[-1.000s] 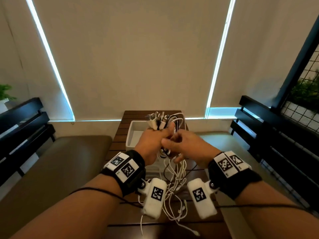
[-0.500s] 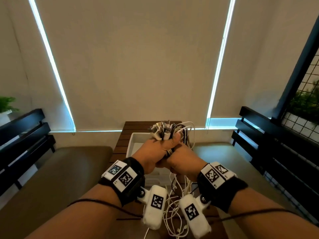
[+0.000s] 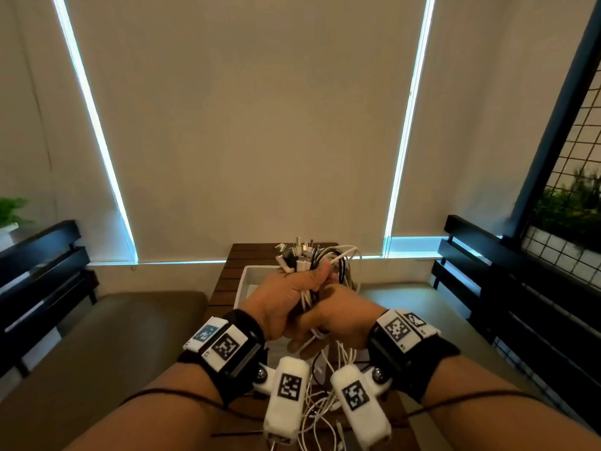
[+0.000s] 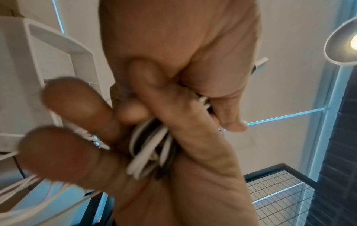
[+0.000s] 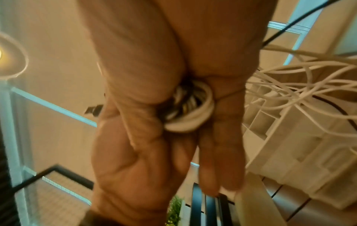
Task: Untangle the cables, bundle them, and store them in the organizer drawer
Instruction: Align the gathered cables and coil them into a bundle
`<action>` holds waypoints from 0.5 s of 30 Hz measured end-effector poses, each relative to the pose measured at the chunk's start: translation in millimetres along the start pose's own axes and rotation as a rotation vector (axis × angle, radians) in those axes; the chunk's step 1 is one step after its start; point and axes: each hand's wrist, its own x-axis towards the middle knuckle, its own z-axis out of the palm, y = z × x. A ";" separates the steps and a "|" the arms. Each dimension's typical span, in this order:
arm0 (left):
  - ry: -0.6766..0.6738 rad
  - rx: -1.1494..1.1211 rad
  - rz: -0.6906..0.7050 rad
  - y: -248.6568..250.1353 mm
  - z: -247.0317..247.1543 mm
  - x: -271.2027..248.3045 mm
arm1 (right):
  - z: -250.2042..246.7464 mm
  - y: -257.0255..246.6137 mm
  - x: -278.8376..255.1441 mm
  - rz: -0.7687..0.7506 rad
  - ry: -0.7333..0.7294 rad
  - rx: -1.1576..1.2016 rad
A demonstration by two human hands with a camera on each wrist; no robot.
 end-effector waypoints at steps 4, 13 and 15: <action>-0.009 0.095 0.043 1.5 -2.8 -0.9 | 0.5 2.3 -1.5 0.037 -0.076 0.129; -0.057 0.188 0.018 5.8 -1.4 -7.9 | 16.5 3.4 0.3 0.041 0.158 -0.067; -0.041 0.155 0.017 3.8 0.9 -8.6 | 19.4 4.6 2.2 -0.008 0.256 -0.209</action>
